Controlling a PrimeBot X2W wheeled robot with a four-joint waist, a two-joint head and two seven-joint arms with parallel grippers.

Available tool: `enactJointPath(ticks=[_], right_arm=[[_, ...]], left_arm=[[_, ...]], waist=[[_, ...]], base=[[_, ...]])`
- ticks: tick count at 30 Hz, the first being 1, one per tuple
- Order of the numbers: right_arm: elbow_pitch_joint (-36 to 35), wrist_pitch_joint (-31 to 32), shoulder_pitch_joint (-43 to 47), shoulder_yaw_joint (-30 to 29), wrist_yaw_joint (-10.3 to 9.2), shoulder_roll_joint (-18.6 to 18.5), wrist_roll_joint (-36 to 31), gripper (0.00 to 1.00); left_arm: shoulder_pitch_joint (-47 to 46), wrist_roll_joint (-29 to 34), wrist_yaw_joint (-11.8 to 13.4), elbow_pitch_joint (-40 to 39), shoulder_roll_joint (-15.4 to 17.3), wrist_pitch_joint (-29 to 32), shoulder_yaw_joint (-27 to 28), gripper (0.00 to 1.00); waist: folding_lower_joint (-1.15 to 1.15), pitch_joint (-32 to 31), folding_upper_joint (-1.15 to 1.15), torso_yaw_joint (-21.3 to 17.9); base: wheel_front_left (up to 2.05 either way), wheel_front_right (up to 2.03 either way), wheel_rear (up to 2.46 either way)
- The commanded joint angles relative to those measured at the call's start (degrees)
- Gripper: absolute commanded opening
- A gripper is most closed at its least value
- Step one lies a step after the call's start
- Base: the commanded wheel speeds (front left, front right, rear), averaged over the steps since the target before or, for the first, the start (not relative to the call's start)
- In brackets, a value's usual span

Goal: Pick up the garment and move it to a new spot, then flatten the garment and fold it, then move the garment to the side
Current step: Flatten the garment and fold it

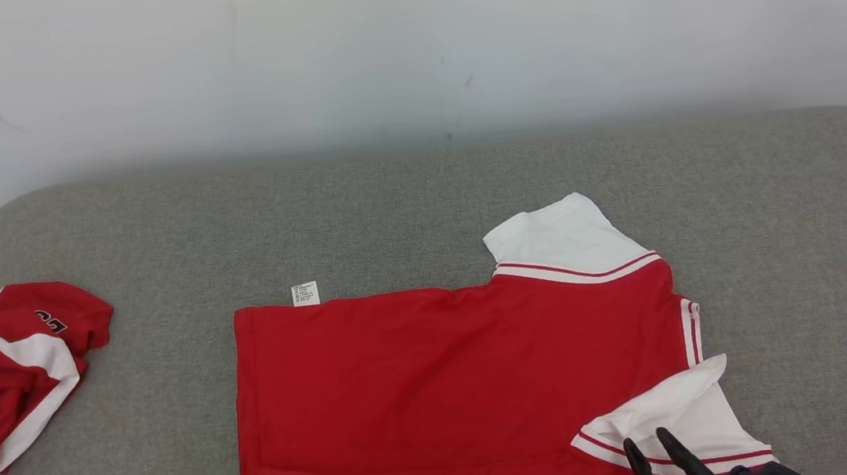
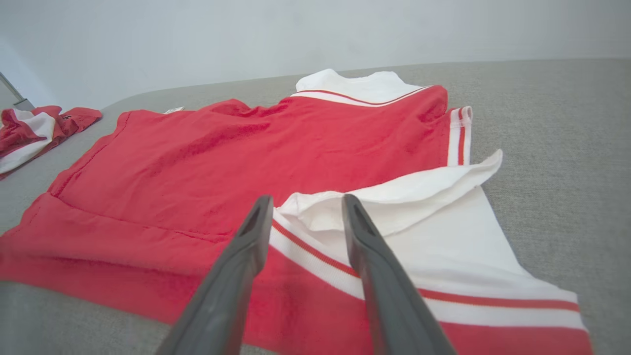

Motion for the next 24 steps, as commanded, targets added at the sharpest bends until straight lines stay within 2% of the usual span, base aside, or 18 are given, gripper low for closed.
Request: enactJointPath(ticks=[1, 3, 5, 11, 13, 24], right_arm=[[0.2, 0.0, -0.7, 0.5, -0.16, -0.4, 0.6, 0.53], [0.7, 0.0, -0.8, 1.3, -0.16, -0.7, 1.1, 0.48], [1.0, 0.0, -1.0, 1.7, -0.16, -0.8, 1.1, 0.48], [2.5, 0.0, -2.3, 2.3, -0.16, -1.0, 1.2, 0.54], [3.1, 0.0, -2.6, 2.6, -0.16, -1.0, 1.2, 0.50], [6.0, 0.0, -4.4, 2.4, -0.16, -0.3, 1.3, 0.44]], left_arm=[[0.3, -0.2, 0.2, -0.2, 0.2, -0.2, -0.1, 1.00], [0.3, -0.3, 0.2, -0.2, 0.2, -0.2, -0.3, 1.00], [0.2, -0.6, 0.3, -0.2, 0.2, -0.2, -0.5, 1.00], [0.0, -1.3, 0.2, -0.2, 0.2, -0.2, -0.9, 1.00], [-0.2, -1.4, 0.2, 0.0, 0.2, -0.2, -1.0, 1.00], [-1.1, -1.9, 0.4, -0.3, 0.1, -0.2, -1.3, 1.00]], waist=[[0.00, 0.0, 0.00, 0.2], [0.00, 0.2, 0.00, 0.4], [0.00, 0.3, 0.00, 0.6], [0.00, 1.0, 0.00, 1.0], [0.00, 1.2, 0.00, 1.2], [0.00, 2.4, 0.00, 1.9]], base=[[0.00, 0.00, 0.00], [0.00, 0.00, 0.00], [0.00, 0.00, 0.00], [0.00, 0.00, 0.00], [0.00, 0.00, 0.00], [0.00, 0.00, 0.00]])
